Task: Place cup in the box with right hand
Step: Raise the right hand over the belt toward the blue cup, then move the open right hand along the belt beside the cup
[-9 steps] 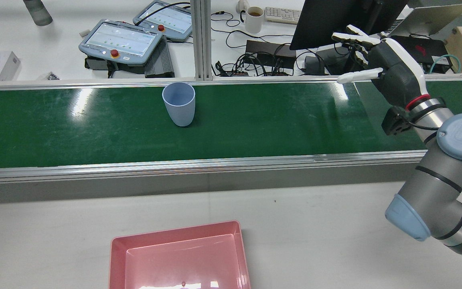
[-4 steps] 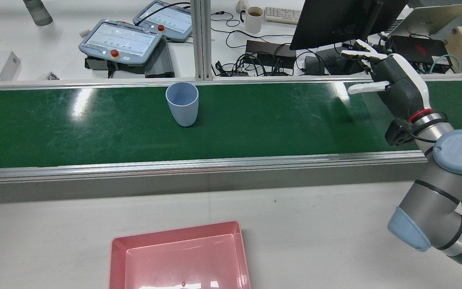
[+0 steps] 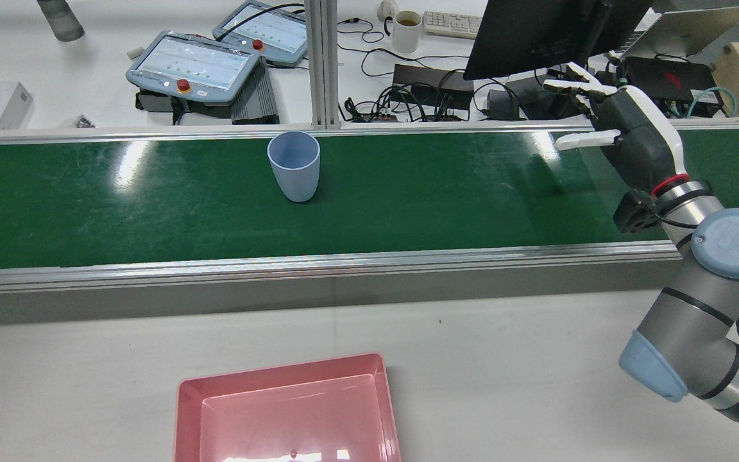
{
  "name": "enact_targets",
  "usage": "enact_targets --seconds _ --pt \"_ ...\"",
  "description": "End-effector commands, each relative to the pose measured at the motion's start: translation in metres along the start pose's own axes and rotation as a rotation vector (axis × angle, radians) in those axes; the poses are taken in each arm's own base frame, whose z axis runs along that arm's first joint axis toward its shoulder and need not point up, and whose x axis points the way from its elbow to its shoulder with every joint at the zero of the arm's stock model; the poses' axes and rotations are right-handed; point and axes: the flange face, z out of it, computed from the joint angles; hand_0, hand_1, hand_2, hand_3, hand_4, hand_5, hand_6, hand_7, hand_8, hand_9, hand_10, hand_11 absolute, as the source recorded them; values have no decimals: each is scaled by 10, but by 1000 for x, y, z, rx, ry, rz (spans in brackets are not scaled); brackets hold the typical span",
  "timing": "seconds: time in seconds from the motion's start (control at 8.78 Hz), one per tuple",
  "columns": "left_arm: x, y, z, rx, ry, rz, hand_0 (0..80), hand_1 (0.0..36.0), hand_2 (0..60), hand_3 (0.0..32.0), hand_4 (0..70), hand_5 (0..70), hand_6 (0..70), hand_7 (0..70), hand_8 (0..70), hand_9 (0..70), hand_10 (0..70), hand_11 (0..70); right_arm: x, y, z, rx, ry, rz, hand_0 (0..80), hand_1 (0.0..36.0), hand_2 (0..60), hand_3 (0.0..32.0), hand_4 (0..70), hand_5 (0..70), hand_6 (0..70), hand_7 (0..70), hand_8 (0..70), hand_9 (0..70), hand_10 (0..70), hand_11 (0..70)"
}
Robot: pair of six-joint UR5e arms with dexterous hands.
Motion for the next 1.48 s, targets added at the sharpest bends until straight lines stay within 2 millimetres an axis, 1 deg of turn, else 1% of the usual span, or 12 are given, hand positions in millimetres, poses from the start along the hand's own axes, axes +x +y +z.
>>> enact_targets --seconds 0.0,0.23,1.02,1.37 --pt "0 0 0 0 0 0 0 0 0 0 0 0 0 0 0 0 0 0 1 3 2 -5 -2 2 535 112 0 0 222 53 40 116 0 9 38 73" --pt "0 0 0 0 0 0 0 0 0 0 0 0 0 0 0 0 0 0 2 3 2 -6 -1 0 535 113 0 0 231 53 43 132 0 12 39 75" --pt "0 0 0 0 0 -1 0 0 0 0 0 0 0 0 0 0 0 0 2 6 3 -9 -2 -2 535 113 0 0 243 52 47 152 0 16 39 75" --pt "0 0 0 0 0 0 0 0 0 0 0 0 0 0 0 0 0 0 4 9 4 -15 0 -5 537 113 0 0 246 52 48 153 0 16 41 76"
